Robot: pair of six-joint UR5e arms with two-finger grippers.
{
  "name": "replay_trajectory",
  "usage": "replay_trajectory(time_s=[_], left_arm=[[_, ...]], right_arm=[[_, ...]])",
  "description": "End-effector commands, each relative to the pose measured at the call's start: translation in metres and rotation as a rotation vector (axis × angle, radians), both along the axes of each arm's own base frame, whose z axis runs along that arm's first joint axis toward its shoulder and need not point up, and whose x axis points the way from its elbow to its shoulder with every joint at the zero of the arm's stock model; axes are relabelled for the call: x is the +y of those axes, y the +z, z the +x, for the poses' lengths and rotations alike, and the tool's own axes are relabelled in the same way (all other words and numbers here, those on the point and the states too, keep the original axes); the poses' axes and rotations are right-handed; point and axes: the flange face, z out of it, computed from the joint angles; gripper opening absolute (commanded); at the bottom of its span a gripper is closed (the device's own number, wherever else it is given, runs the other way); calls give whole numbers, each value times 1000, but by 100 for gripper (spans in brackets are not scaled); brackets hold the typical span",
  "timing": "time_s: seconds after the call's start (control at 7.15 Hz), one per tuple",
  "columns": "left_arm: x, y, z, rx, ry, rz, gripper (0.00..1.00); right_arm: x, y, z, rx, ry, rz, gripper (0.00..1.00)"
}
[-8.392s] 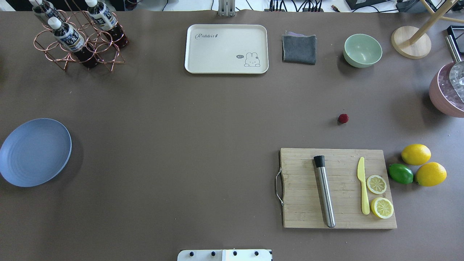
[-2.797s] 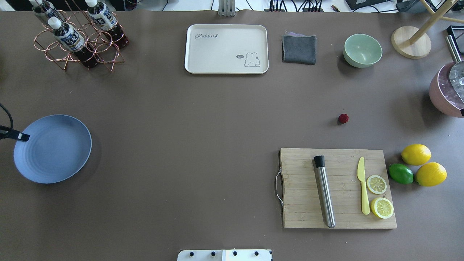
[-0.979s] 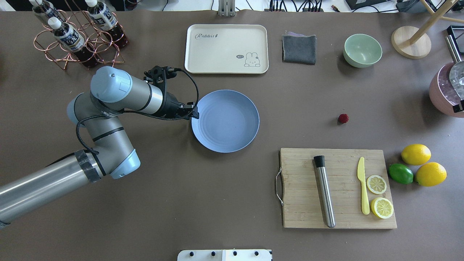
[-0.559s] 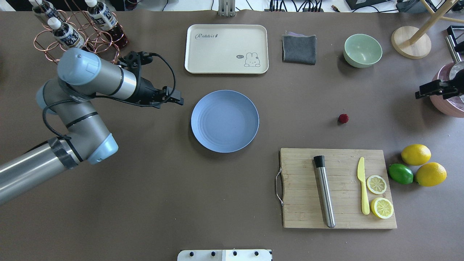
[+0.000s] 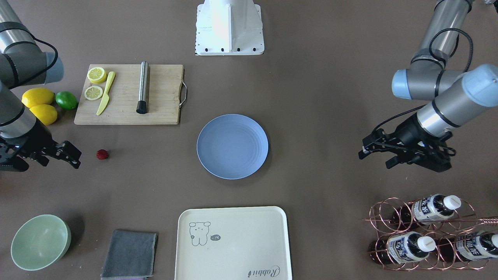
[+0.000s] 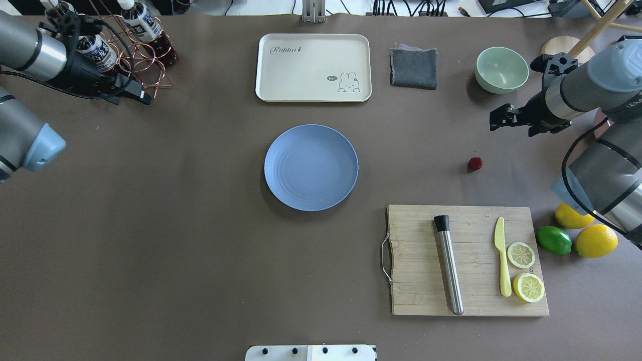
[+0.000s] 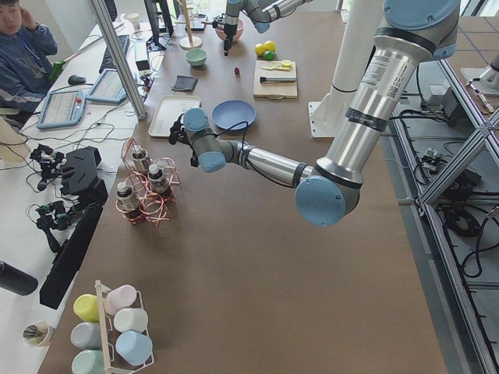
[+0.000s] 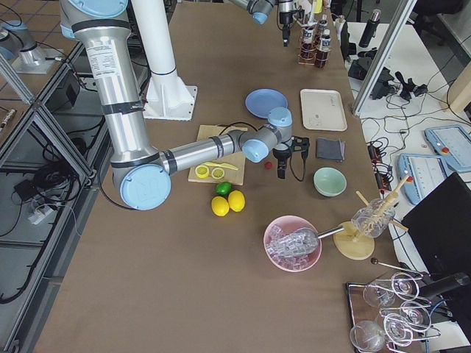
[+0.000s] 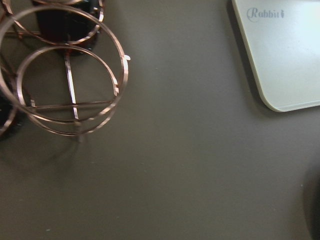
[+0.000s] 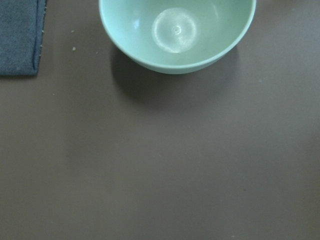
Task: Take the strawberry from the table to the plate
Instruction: 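Withdraw the left gripper from the plate while the right gripper reaches toward the strawberry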
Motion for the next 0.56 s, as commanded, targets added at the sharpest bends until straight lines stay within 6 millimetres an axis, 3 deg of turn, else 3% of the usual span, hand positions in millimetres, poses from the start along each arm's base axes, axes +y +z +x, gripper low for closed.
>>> replay_trajectory(time_s=[0.0, 0.28, 0.42], left_arm=[[-2, 34, -53, -39, 6, 29, 98], [0, 93, -164, -119, 12, 82, 98], [1, 113, -199, -167, 42, 106, 98]], right_arm=[[16, -6, -37, 8, 19, -34, 94], [29, -4, -59, 22, 9, -30, 94], [36, 0, -69, 40, 2, -20, 94]])
